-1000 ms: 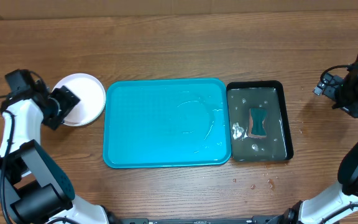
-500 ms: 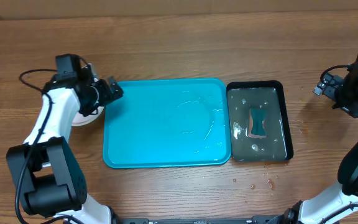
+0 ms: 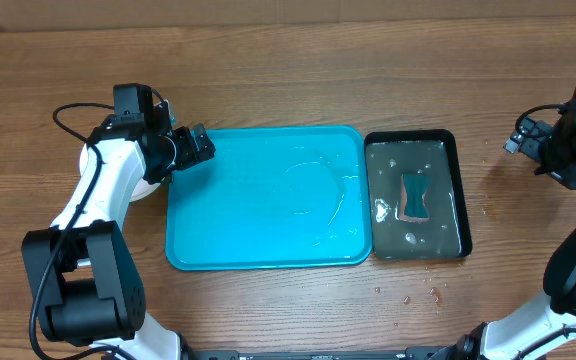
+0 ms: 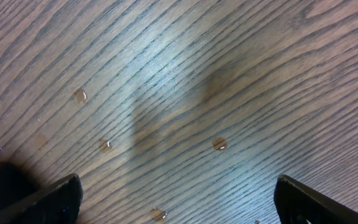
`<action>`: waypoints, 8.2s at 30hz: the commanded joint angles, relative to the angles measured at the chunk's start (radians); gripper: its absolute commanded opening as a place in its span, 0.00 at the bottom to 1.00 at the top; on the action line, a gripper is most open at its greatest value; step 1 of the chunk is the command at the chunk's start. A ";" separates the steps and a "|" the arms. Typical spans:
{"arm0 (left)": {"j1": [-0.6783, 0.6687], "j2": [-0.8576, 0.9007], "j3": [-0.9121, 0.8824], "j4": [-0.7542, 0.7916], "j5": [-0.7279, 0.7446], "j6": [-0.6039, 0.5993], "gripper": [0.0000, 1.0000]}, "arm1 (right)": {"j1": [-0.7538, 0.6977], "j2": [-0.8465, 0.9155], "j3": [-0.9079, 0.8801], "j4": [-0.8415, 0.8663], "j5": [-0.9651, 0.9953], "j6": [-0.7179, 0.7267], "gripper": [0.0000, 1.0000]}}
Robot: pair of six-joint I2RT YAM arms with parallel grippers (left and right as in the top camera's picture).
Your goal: Clean dirty plates on tray and stack at the side
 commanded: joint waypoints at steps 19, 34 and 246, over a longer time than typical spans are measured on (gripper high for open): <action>0.000 -0.018 0.021 0.001 -0.009 0.022 1.00 | 0.025 -0.082 0.015 0.003 -0.005 0.003 1.00; 0.000 -0.018 0.021 0.001 -0.009 0.022 1.00 | 0.330 -0.690 0.013 0.003 -0.005 0.003 1.00; -0.132 -1.780 -1.215 0.584 -0.305 0.048 1.00 | 0.414 -1.868 -1.406 0.846 -0.136 -0.236 1.00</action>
